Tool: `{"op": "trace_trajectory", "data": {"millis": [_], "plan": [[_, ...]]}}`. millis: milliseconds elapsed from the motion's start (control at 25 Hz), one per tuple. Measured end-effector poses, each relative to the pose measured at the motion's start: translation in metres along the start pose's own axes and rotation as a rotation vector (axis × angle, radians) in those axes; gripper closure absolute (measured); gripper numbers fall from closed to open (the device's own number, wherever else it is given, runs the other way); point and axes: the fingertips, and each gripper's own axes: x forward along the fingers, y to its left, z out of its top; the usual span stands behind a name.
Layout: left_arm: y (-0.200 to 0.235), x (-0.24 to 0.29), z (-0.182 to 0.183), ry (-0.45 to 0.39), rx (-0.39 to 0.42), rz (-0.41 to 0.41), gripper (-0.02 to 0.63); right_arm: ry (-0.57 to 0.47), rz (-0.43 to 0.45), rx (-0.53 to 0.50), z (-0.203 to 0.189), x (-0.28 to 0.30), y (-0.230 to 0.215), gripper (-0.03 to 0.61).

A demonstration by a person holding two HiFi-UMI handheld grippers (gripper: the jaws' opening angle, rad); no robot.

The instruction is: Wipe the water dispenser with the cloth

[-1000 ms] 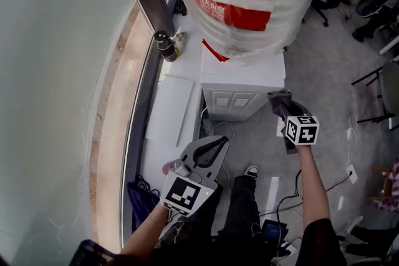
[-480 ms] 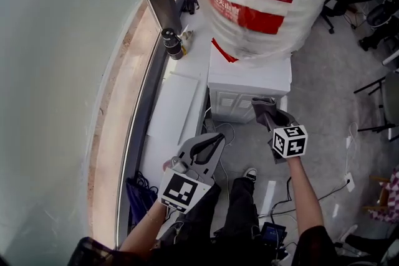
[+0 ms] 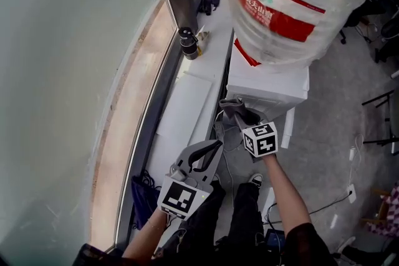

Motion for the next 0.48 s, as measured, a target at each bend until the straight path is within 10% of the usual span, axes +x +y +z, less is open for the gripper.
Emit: {"op": "trace_trajectory", "data": {"millis": [480], "plan": [[0.023,-0.002,-0.040,0.013,-0.049,0.023,0.594,0.179,-0.058,-0.184,-0.062,0.079,-0.022,0.471]]}}
